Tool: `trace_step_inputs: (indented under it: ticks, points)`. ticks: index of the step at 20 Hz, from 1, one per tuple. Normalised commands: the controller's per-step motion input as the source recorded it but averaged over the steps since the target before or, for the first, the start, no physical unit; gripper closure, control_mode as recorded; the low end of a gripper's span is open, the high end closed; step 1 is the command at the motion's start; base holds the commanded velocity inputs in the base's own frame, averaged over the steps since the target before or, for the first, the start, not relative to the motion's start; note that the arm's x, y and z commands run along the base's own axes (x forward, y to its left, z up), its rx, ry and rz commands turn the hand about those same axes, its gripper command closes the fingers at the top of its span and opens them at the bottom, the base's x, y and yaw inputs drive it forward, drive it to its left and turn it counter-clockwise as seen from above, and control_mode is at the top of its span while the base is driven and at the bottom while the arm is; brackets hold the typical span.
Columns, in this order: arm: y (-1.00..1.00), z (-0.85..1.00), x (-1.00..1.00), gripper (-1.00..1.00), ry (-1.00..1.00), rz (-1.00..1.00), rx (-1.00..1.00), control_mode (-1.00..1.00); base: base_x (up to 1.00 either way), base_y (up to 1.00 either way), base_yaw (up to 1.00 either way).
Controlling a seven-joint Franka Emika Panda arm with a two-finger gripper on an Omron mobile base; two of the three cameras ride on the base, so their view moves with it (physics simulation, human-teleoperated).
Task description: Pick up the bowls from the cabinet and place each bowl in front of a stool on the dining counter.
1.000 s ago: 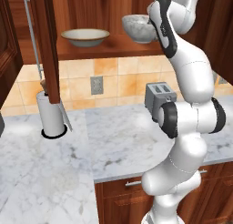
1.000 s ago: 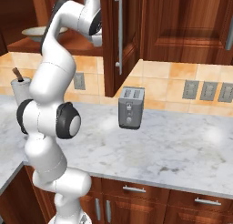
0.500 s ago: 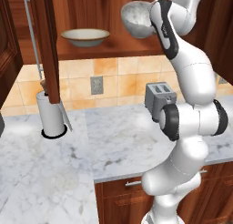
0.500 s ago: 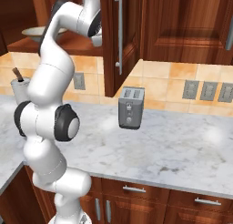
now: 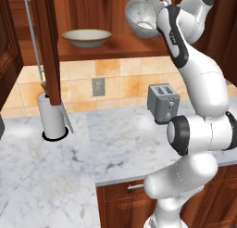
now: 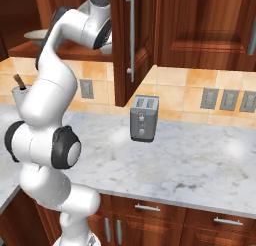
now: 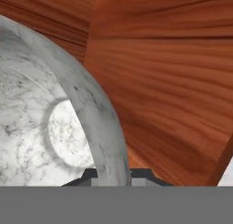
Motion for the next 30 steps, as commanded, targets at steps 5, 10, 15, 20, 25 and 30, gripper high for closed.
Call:
trace_step_inputs:
  ticks: [5, 10, 15, 20, 25, 30]
  points:
    - [0.03, -0.08, -0.94, 1.0, 0.0, -0.01, 0.0, -1.0, 0.0, 0.0, 0.0]
    - [0.0, 0.08, -0.89, 1.0, 0.14, -0.06, 0.0, -1.0, 0.0, 0.0, 0.0]
    - [0.0, 0.07, -0.87, 1.0, 0.32, -0.08, 0.0, -1.0, 0.0, 0.0, 0.0]
    - [0.0, 0.0, -0.91, 1.0, 0.39, -0.09, 0.0, -1.0, 0.0, 0.0, 0.0]
    - [0.0, 0.0, -0.92, 1.0, 0.39, -0.05, 0.0, -1.0, 0.0, 0.0, 0.0]
    - [0.02, -0.13, -0.77, 1.0, 0.27, 0.0, 0.0, -1.0, 0.0, 0.0, 0.0]
